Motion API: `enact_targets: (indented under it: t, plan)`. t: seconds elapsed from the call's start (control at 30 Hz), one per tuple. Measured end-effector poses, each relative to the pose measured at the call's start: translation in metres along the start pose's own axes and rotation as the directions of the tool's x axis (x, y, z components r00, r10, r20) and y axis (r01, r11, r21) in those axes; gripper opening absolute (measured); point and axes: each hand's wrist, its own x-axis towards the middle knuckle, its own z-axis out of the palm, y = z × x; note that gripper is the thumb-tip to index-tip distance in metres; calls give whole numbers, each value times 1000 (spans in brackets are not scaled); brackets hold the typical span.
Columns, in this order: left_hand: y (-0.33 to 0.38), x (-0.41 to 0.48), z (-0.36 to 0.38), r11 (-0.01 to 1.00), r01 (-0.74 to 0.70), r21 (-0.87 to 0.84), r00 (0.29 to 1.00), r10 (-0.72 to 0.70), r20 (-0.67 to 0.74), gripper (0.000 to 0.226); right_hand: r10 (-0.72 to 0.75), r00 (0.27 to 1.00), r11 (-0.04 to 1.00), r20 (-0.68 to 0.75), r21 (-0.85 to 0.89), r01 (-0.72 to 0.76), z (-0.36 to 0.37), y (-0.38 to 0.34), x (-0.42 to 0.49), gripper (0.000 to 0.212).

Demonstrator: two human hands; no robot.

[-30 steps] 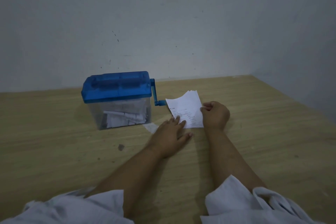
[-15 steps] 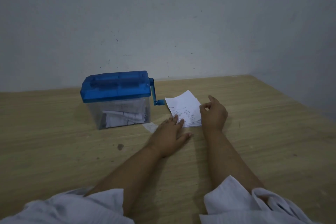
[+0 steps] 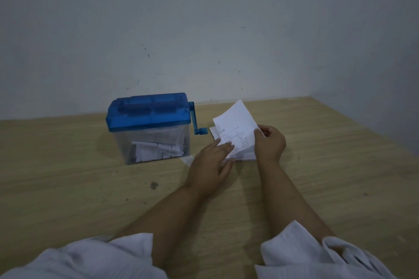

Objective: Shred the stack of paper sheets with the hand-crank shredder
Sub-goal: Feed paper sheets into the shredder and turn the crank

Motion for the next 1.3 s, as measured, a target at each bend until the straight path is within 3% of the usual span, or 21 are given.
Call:
enact_targets:
  t: [0.1, 0.17, 0.23, 0.33, 0.4, 0.47, 0.57, 0.7, 0.87, 1.0, 1.13, 1.3]
  plan:
    - [1, -6, -16, 983, -164, -84, 957, 138, -257, 35, 137, 990, 970, -38, 210, -126, 2, -15, -2, 15]
    - [6, -5, -33, 967, -187, -173, 940, 125, -317, 27, 160, 987, 938, -11, 314, -149, 3, -30, -7, 18]
    - [11, 0, -53, 946, -128, -298, 930, 10, -368, 14, 137, 990, 913, 45, 381, -144, 6, -45, -16, 19]
    - [10, 11, -90, 900, -37, -435, 883, -175, -436, 22, 67, 991, 894, 119, 433, -113, 16, -70, -31, 18]
    - [1, 18, -115, 886, 67, -458, 888, -262, -377, 32, 35, 985, 896, 168, 432, -105, 27, -87, -41, 16]
    - [-8, 24, -136, 849, 228, -477, 908, -363, -211, 43, -2, 976, 911, 216, 403, -87, 37, -101, -49, 16]
    - [-22, 28, -164, 758, 366, -540, 883, -466, -55, 38, -69, 951, 939, 301, 342, -40, 55, -118, -57, 17]
    - [-49, 30, -189, 733, 357, -579, 872, -484, -76, 17, -96, 907, 972, 411, 235, -3, 75, -131, -63, 17]
    - [-77, 37, -204, 728, 348, -591, 865, -492, -97, 22, -76, 793, 964, 605, 248, -97, 88, -149, -58, 16]
    - [-93, 47, -209, 735, 319, -598, 875, -471, -112, 22, -103, 732, 955, 673, 273, -116, 97, -164, -43, 22]
    - [-110, 52, -208, 805, 280, -523, 886, -427, -181, 15, -202, 719, 976, 665, 200, 89, 109, -166, -31, 22]
    - [-126, 47, -203, 841, 283, -461, 905, -393, -164, 15, -225, 684, 972, 694, 205, 111, 114, -144, -28, 18]
